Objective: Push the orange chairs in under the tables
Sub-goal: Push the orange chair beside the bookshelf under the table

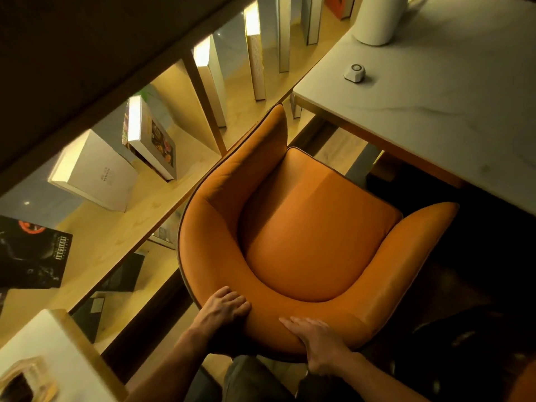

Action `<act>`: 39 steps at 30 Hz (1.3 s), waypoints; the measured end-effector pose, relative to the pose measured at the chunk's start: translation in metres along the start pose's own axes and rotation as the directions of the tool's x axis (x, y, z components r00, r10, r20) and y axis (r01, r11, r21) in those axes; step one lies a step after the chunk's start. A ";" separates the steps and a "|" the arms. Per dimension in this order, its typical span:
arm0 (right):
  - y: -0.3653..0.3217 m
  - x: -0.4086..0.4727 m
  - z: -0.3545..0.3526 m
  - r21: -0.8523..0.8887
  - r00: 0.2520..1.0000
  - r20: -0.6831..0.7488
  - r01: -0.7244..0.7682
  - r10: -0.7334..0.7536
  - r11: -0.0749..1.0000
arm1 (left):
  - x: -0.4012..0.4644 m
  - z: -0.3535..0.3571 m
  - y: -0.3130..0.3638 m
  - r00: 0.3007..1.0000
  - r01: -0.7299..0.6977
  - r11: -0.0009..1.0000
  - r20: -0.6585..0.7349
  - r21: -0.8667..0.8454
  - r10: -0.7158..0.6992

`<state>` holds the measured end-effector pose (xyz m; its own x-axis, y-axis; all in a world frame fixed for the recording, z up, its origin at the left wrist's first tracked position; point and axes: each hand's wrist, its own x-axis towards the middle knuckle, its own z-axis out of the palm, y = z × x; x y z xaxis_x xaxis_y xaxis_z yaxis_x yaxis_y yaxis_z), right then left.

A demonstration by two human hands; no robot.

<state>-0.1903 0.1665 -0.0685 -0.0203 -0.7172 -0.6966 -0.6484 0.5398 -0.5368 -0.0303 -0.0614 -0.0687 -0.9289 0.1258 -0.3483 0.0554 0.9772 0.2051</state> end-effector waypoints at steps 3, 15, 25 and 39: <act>0.007 -0.005 -0.011 -0.023 1.000 -0.028 -0.008 0.007 1.000 | 0.013 0.001 0.002 0.999 0.014 1.000 0.042 0.006 -0.014; 0.012 -0.005 -0.003 -0.122 0.998 -0.059 -0.033 0.026 0.992 | 0.019 -0.026 0.020 0.982 0.164 0.986 0.090 0.044 -0.167; -0.018 -0.014 0.032 0.021 0.866 -0.327 -0.395 0.379 0.919 | 0.007 -0.039 -0.015 0.967 -0.160 0.978 0.177 -0.137 0.184; -0.112 0.032 0.029 0.119 0.866 -0.395 -0.282 0.306 0.952 | -0.014 -0.056 -0.066 0.980 -0.036 0.983 0.185 -0.180 0.070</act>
<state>-0.0961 0.0954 -0.0447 -0.5162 -0.6303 -0.5799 -0.5209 0.7685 -0.3715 -0.0414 -0.1373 -0.0262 -0.8387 0.2235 -0.4966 0.0223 0.9252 0.3788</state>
